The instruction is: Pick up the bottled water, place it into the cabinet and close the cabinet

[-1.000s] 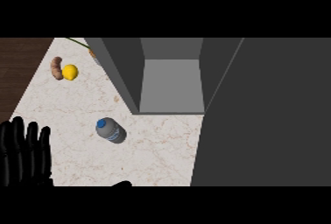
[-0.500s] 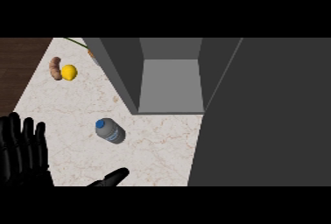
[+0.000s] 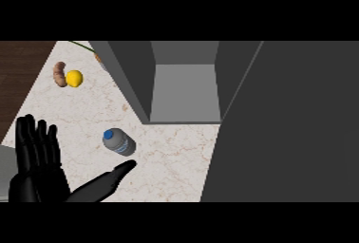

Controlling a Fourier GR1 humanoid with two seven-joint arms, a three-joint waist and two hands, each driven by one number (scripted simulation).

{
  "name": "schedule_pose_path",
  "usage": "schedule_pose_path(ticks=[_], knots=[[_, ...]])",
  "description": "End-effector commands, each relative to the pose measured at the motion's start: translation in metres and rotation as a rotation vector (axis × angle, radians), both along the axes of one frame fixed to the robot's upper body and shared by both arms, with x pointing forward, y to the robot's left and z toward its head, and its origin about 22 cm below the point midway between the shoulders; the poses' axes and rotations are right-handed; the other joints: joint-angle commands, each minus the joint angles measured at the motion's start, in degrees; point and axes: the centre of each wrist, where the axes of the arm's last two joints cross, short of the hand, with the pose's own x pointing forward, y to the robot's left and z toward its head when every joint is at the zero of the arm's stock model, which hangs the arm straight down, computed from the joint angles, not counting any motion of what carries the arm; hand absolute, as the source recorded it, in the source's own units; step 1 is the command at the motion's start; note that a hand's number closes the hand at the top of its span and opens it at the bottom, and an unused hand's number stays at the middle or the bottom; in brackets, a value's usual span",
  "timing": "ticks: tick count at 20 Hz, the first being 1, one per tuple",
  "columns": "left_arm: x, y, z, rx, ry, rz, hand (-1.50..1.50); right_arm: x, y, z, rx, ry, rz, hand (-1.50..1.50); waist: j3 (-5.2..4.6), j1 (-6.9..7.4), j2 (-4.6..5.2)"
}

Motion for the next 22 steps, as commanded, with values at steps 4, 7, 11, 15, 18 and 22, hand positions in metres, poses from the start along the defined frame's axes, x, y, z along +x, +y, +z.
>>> schedule_pose_path(ticks=[4,7,11,15,18,22], knots=[[0.02,0.018,-0.034,0.017,0.037,0.022,-1.5,-0.019,-0.025,0.027,-0.049,-0.08,-0.054,-1.5,0.0,0.08,0.13],[0.025,0.006,-0.048,-0.002,0.057,-0.007,-1.5,-0.019,-0.009,0.018,-0.031,-0.068,-0.071,-1.5,0.03,-0.01,0.03],[0.046,0.014,-0.082,-0.008,0.079,-0.003,-1.5,-0.014,-0.013,0.018,-0.04,-0.077,-0.057,-1.5,0.01,-0.3,0.14],[0.049,0.014,-0.107,0.015,0.084,-0.016,-1.5,-0.025,-0.007,0.017,-0.029,-0.077,-0.053,-1.5,0.0,-0.62,0.0],[0.048,0.007,-0.117,-0.003,0.094,-0.059,-1.5,-0.029,-0.014,0.022,-0.039,-0.071,-0.05,-1.5,0.0,-0.48,0.03],[0.06,0.027,-0.134,-0.026,0.105,-0.068,-1.5,-0.023,0.006,0.014,-0.038,-0.064,-0.055,-1.5,0.0,-0.28,-0.01]])
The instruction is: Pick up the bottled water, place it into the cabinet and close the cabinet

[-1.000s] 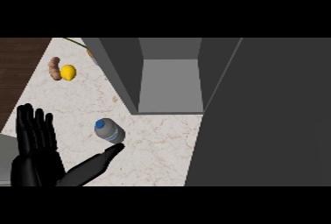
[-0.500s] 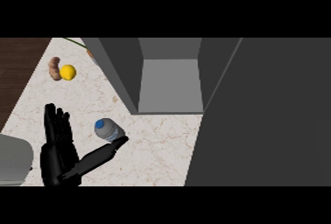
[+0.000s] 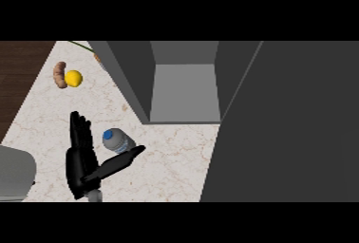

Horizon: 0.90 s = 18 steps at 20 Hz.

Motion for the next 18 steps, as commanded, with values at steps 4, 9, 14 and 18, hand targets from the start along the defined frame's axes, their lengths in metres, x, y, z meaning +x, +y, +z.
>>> schedule_pose_path(ticks=[4,9,14,18], knots=[[0.011,0.004,-0.04,-0.04,0.005,-0.015,-1.5,-0.005,-0.007,0.0,-0.058,-0.075,-0.065,-1.5,0.04,0.06,0.04],[0.016,-0.008,-0.056,-0.024,0.014,0.014,-1.5,-0.02,-0.007,0.02,-0.033,-0.056,-0.038,-1.5,0.01,0.05,0.01],[0.013,-0.012,-0.083,-0.003,0.027,0.028,-1.5,-0.025,-0.01,0.023,-0.026,-0.084,-0.046,-1.5,-0.03,-0.39,-0.02],[0.008,-0.01,-0.099,-0.022,0.04,0.022,-1.5,-0.019,0.0,0.016,-0.035,-0.075,-0.046,-1.5,-0.01,-0.1,0.0]])
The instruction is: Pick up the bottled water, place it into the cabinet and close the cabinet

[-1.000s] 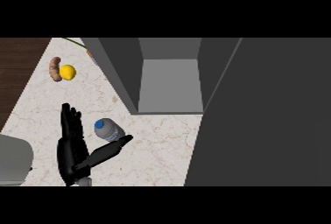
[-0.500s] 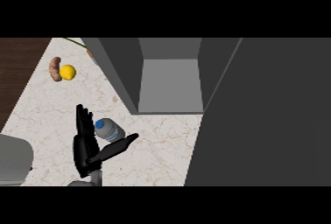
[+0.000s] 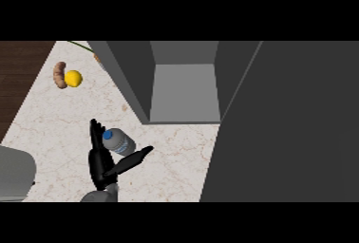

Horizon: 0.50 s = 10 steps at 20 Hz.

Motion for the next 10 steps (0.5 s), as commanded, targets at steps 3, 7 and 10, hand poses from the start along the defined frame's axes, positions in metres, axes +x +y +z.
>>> schedule_pose_path(ticks=[3,7,10], knots=[[-0.003,0.012,-0.017,-0.012,0.005,0.02,-1.5,-0.027,-0.012,0.019,-0.028,-0.066,-0.048,-1.5,0.02,0.06,-0.09],[-0.01,0.003,-0.044,-0.013,0.006,0.046,-1.5,-0.013,0.002,0.015,-0.024,-0.057,-0.053,-1.5,-0.08,-0.21,0.06],[-0.009,0.006,-0.037,-0.055,-0.013,0.008,-1.5,-0.018,-0.003,0.017,-0.033,-0.065,-0.051,-1.5,0.0,0.08,-0.05]])
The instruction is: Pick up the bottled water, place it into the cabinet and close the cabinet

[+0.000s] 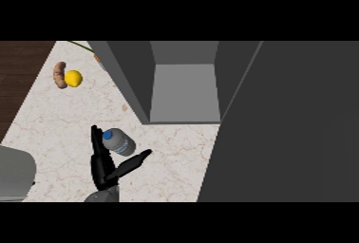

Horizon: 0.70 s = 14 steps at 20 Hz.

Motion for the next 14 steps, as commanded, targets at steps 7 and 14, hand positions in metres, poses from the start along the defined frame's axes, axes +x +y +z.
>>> schedule_pose_path(ticks=[7,14], knots=[[0.005,-0.007,-0.016,-0.055,-0.069,-0.018,-1.5,-0.023,0.001,0.01,-0.019,-0.061,-0.046,-1.5,-0.04,-0.37,-0.01],[0.01,-0.008,-0.023,-0.113,-0.142,-0.014,1.5,-0.022,-0.018,0.007,-0.042,-0.058,-0.051,-1.5,0.01,-0.58,0.09]])
